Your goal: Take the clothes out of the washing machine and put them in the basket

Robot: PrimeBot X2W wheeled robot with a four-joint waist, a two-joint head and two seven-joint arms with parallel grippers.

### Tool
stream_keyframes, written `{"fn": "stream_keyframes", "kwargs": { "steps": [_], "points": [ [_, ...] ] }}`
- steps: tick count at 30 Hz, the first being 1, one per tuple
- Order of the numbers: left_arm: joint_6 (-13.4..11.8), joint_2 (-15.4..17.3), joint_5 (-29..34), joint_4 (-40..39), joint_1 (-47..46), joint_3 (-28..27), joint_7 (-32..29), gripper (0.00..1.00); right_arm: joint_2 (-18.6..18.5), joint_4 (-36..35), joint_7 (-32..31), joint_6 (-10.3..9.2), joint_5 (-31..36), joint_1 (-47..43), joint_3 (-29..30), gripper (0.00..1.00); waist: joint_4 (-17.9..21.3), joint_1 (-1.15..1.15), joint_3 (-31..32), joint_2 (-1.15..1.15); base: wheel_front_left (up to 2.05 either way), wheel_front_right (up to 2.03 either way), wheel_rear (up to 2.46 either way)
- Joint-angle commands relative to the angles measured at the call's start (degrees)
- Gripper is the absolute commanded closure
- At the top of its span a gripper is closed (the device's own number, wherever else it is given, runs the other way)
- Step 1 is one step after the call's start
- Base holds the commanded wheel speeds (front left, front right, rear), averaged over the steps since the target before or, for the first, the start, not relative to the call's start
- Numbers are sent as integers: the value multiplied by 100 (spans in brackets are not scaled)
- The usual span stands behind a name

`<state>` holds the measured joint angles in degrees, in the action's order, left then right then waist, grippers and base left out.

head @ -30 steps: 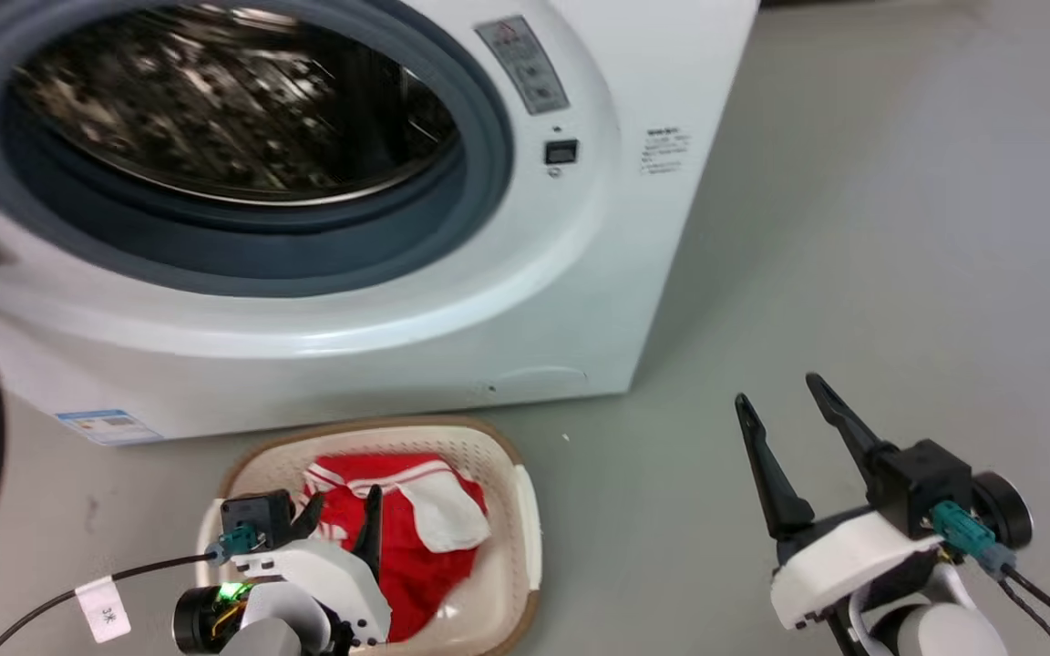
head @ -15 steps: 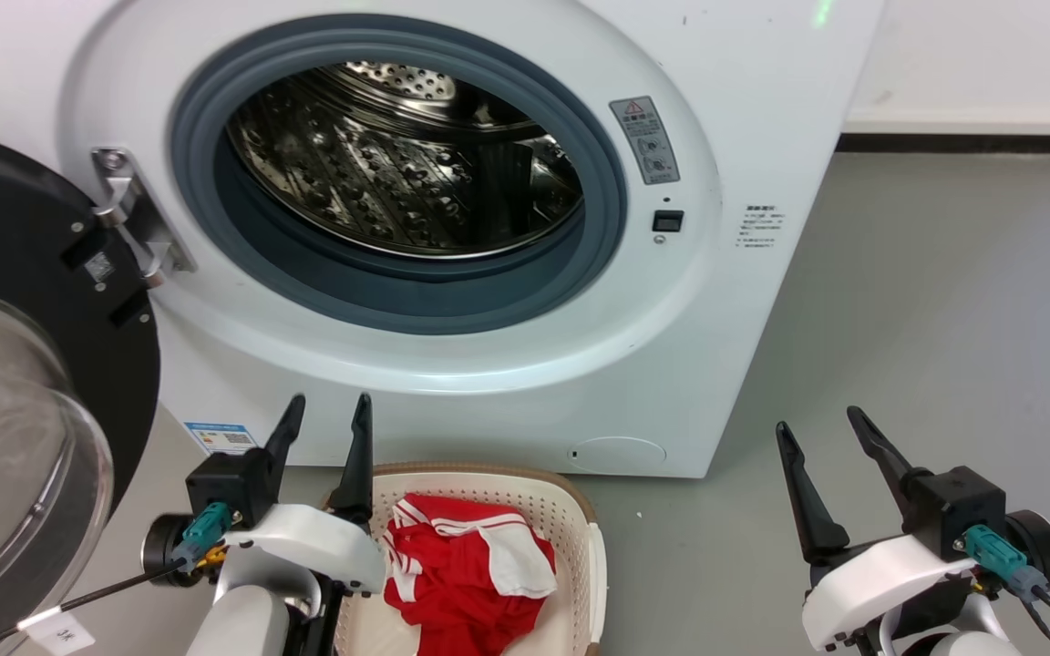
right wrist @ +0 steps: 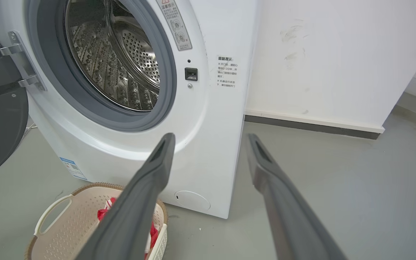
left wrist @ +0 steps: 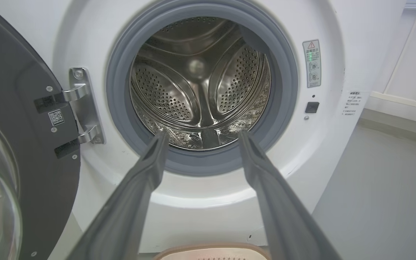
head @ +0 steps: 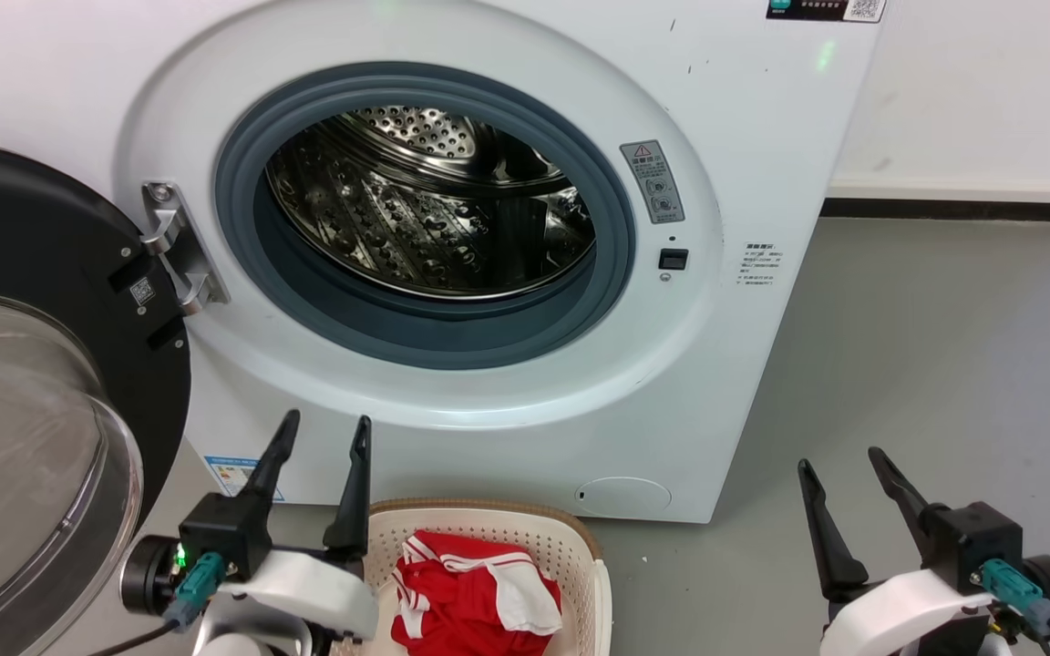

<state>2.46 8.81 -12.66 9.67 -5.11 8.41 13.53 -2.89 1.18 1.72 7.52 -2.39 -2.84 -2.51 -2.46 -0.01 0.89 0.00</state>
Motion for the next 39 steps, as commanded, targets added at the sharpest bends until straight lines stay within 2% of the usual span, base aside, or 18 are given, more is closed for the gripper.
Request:
{"fn": "stream_keyframes", "kwargs": {
  "steps": [1, 11, 39],
  "points": [
    [-50, 30, 28, -50, 134, -1, -39, 0, 4, -22, 0, -6, -19, -109, 8, 0, 7, 1, 24, 0, 0, 0, 0],
    [-297, 153, 143, -512, 628, 51, -374, 0, 4, -84, -50, -5, -20, -252, -7, 0, 40, 1, 152, 0, 0, 0, 0],
    [-425, 323, -42, -585, 653, 7, -561, 0, 4, -63, -11, -6, -77, -298, 11, 0, 225, 1, 152, 0, 0, 0, 0]
  ]
}}
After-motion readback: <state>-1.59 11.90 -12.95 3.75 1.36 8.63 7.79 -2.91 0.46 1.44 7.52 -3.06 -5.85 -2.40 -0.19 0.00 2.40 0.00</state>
